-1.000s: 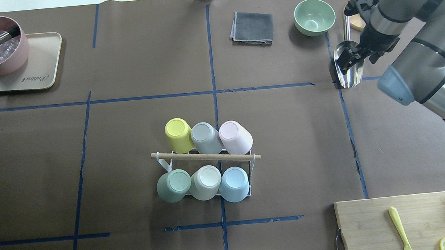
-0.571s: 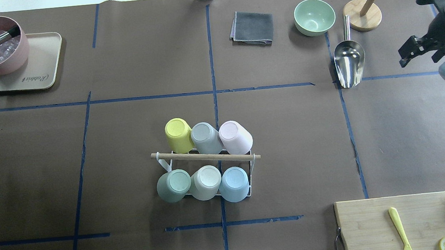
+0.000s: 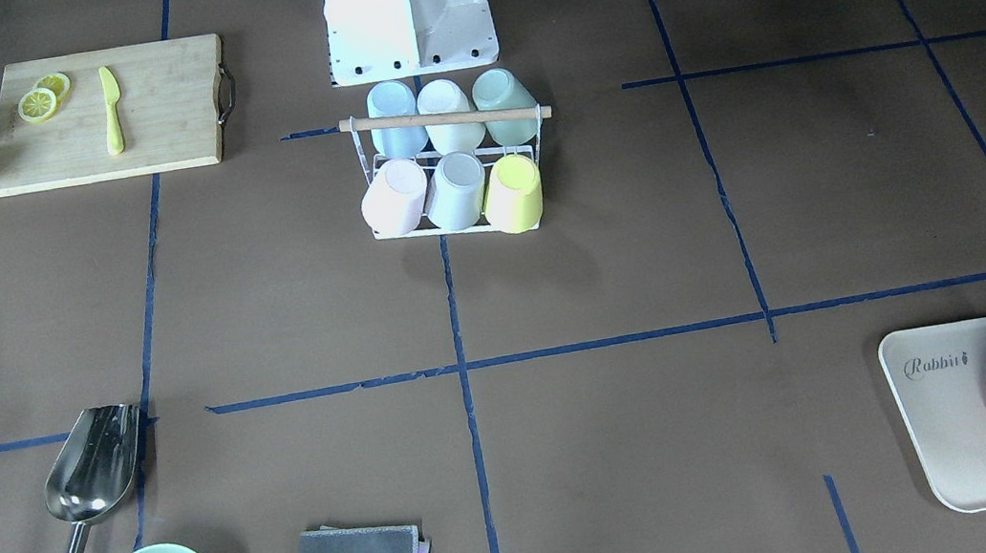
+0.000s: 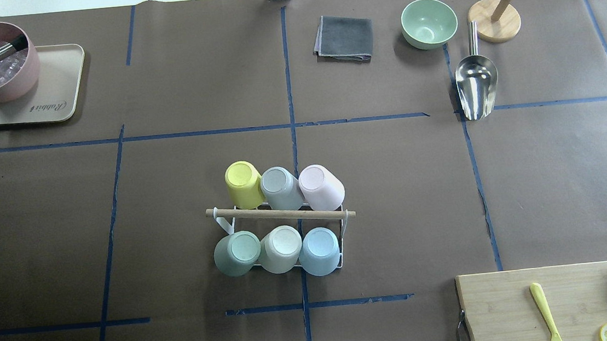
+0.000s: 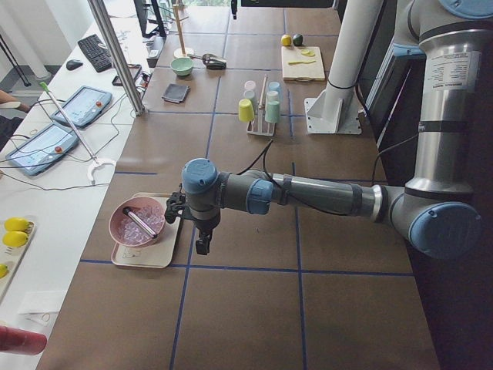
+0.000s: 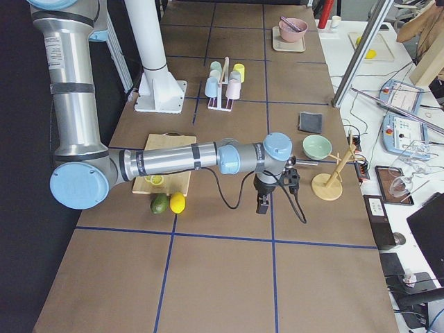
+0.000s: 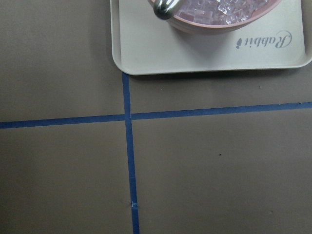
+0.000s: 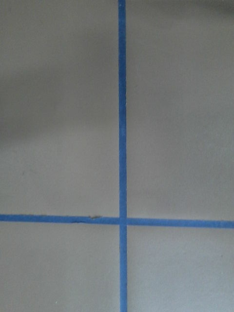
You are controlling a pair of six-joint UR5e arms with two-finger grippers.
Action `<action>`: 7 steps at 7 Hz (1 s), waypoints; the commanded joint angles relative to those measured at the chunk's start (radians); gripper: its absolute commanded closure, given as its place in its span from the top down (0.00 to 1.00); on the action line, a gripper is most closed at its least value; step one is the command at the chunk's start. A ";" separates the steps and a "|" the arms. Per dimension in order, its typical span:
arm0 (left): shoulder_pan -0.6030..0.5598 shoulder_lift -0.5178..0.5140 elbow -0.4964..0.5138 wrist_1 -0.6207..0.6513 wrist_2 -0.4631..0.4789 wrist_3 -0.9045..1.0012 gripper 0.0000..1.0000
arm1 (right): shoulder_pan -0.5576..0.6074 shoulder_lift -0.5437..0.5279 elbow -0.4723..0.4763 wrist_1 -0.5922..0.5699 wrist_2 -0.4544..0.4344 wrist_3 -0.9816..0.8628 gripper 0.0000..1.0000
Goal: Place cup on cup holder
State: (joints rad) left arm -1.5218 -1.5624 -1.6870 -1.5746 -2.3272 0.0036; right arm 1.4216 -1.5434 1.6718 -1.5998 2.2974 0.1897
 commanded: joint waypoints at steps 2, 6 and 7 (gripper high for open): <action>-0.012 -0.001 0.001 0.058 0.052 0.012 1.00 | 0.114 -0.157 0.115 0.000 -0.001 -0.171 1.00; -0.049 0.028 0.009 0.058 0.010 0.012 1.00 | 0.189 -0.268 0.160 -0.002 0.001 -0.182 1.00; -0.060 0.031 0.015 0.058 -0.007 0.013 1.00 | 0.198 -0.270 0.158 -0.002 0.002 -0.182 1.00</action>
State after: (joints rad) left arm -1.5685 -1.5370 -1.6766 -1.5172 -2.3125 0.0162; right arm 1.6095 -1.8072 1.8300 -1.6014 2.2983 0.0081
